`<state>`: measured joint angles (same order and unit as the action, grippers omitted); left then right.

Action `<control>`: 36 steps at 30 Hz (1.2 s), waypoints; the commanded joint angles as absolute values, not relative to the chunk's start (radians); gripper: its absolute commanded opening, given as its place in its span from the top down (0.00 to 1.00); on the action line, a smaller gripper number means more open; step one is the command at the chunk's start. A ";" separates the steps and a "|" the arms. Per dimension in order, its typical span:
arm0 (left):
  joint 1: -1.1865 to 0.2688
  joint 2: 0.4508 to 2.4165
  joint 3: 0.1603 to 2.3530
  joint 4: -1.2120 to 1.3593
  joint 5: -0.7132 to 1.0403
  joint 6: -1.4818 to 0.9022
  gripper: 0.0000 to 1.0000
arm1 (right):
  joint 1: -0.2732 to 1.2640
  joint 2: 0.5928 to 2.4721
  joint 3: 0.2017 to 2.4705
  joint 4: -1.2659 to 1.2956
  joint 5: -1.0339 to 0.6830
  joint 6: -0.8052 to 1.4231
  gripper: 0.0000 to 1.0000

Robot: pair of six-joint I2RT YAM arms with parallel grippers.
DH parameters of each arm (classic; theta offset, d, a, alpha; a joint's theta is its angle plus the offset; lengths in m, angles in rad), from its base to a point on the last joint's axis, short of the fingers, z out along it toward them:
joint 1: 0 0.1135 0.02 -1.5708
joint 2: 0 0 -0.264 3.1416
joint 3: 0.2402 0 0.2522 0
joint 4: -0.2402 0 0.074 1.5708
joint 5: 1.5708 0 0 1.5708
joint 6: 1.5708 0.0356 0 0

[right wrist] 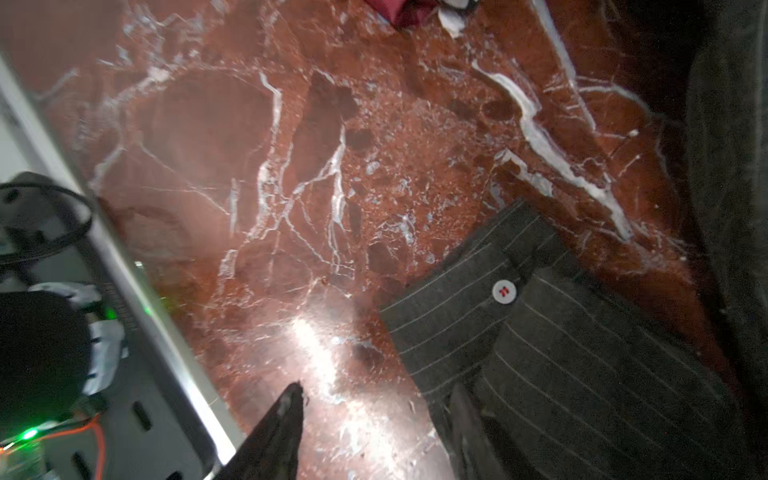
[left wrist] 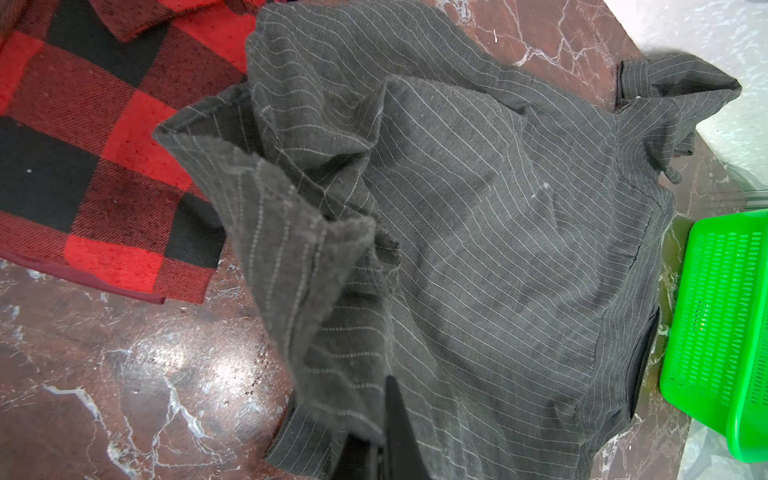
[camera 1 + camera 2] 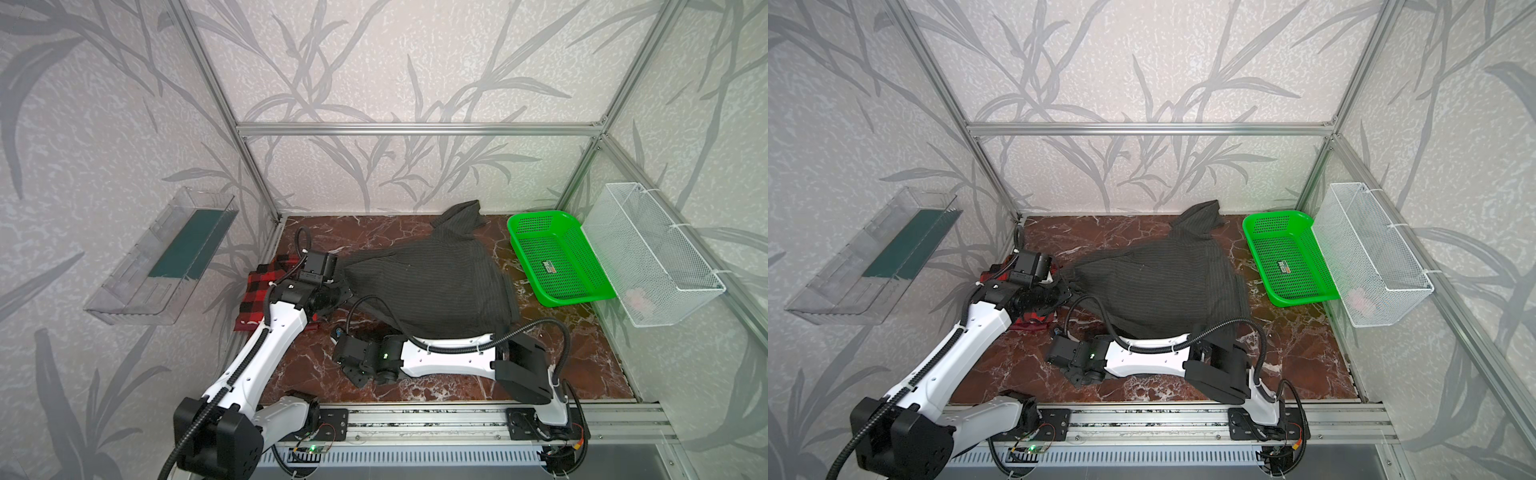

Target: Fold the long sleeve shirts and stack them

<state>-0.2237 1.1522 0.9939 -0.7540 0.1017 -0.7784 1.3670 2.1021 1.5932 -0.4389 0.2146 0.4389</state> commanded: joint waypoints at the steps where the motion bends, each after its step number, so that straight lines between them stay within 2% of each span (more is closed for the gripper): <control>1: -0.216 1.147 1.012 -0.755 0.083 -0.776 1.00 | 1.372 2.132 1.633 -0.476 0.300 0.451 0.42; 7: -0.216 1.143 1.012 -0.755 0.086 -0.779 1.00 | 1.367 2.188 1.656 -0.493 0.369 0.479 0.43; 16: -0.216 1.141 1.009 -0.753 0.083 -0.784 1.00 | 1.345 2.258 1.681 -0.492 0.292 0.499 0.49; 19: -0.217 1.141 1.008 -0.750 0.082 -0.785 1.00 | 1.342 2.256 1.677 -0.499 0.275 0.511 0.56; 25: -0.216 1.149 1.007 -0.746 0.085 -0.786 1.00 | 1.330 2.247 1.659 -0.516 0.213 0.520 0.81; 29: -0.217 1.149 1.002 -0.747 0.077 -0.782 1.00 | 1.328 2.173 1.589 -0.487 0.177 0.516 1.00; 36: -0.216 1.153 0.986 -0.730 0.074 -0.782 1.00 | 1.343 1.881 1.358 -0.378 0.149 0.467 1.00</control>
<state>-0.2230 1.1519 0.9932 -0.7464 0.0986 -0.7799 1.3350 2.0235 1.4120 -0.4236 0.1684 0.4934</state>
